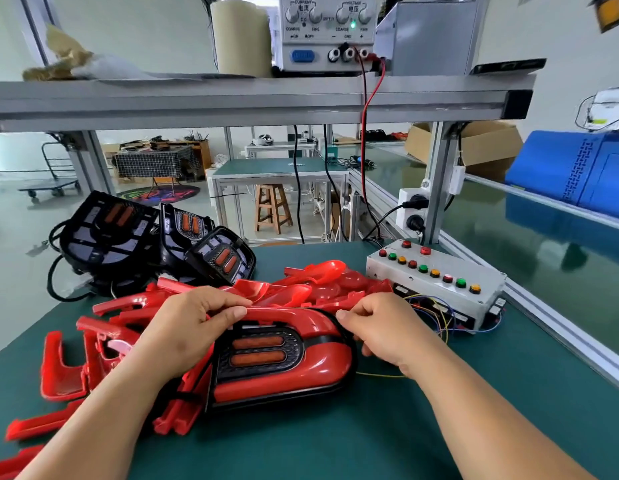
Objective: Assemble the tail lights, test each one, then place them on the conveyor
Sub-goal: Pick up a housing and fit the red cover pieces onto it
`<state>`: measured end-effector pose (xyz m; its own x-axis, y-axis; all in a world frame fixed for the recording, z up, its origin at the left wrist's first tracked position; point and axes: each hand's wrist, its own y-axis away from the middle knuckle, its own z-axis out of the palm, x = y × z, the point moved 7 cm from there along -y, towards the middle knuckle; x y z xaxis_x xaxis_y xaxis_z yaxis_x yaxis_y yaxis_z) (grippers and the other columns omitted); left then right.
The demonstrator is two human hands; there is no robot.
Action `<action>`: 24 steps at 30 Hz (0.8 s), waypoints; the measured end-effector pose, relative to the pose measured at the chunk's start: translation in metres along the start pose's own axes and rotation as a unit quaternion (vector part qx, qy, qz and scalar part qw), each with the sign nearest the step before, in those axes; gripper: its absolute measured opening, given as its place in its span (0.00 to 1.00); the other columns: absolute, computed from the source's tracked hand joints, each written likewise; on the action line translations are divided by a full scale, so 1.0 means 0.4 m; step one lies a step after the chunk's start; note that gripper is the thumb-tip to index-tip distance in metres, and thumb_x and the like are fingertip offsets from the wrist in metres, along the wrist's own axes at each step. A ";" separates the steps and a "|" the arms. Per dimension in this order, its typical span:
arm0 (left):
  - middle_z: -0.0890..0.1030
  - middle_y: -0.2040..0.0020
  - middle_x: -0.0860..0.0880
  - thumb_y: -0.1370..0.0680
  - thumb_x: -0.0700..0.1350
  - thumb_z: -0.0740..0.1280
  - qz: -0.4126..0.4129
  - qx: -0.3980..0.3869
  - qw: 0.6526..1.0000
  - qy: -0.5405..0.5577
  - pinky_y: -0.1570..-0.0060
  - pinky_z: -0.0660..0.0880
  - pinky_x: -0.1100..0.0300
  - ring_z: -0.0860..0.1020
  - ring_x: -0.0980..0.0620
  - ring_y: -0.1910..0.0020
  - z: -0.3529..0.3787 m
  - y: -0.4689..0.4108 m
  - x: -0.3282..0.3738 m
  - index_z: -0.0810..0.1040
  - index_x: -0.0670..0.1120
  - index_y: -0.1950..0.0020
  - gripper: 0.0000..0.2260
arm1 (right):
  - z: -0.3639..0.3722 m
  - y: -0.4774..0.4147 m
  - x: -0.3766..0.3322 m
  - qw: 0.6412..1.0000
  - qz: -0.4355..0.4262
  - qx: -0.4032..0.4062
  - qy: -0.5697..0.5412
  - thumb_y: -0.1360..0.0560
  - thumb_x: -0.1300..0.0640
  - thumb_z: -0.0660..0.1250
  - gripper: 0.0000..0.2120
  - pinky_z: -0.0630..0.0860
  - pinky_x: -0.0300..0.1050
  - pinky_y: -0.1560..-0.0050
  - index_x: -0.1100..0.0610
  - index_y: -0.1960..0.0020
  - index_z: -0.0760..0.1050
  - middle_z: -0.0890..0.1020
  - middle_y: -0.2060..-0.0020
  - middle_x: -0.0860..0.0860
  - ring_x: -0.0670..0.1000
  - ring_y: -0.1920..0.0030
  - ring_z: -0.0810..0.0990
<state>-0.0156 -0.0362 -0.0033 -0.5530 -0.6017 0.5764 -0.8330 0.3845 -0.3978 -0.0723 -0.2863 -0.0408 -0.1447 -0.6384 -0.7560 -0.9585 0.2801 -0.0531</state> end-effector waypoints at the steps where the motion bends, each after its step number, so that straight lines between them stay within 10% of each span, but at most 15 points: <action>1: 0.81 0.55 0.62 0.24 0.46 0.70 0.004 -0.005 1.000 -0.009 0.56 0.67 0.79 0.76 0.71 0.53 0.004 -0.003 -0.005 0.81 0.63 0.53 0.09 | 0.002 0.002 -0.002 1.000 -0.005 0.000 0.011 0.24 0.43 0.67 0.17 0.71 0.41 0.65 0.53 0.65 0.79 0.82 0.68 0.50 0.45 0.69 0.79; 9: 0.80 0.56 0.57 0.24 0.47 0.71 0.029 -0.008 0.999 -0.010 0.54 0.66 0.78 0.75 0.67 0.50 0.010 0.004 -0.015 0.80 0.65 0.53 0.11 | 0.045 0.009 0.003 0.996 -0.009 -0.071 0.051 0.25 0.34 0.62 0.28 0.77 0.52 0.46 0.60 0.50 0.82 0.85 0.53 0.54 0.51 0.53 0.82; 15: 0.80 0.55 0.58 0.26 0.46 0.72 0.060 0.025 0.998 -0.004 0.52 0.68 0.79 0.77 0.64 0.49 -0.002 0.013 0.011 0.84 0.59 0.50 0.09 | 0.051 0.011 -0.004 0.999 -0.006 -0.025 0.046 0.32 0.26 0.62 0.31 0.69 0.46 0.67 0.56 0.69 0.74 0.79 0.71 0.48 0.49 0.67 0.78; 24: 0.81 0.55 0.58 0.26 0.46 0.71 0.048 0.025 0.999 0.003 0.53 0.68 0.79 0.77 0.66 0.50 -0.001 0.016 0.006 0.83 0.59 0.51 0.08 | 0.056 0.005 0.002 0.999 -0.003 -0.050 0.009 0.28 0.37 0.68 0.26 0.76 0.51 0.57 0.63 0.57 0.82 0.85 0.61 0.56 0.55 0.60 0.82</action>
<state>-0.0222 -0.0347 -0.0041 -0.6308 -0.5599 0.5372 -0.7740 0.4045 -0.4871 -0.0689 -0.2702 -0.0560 -0.1417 -0.6529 -0.7441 -0.9792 0.2028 0.0085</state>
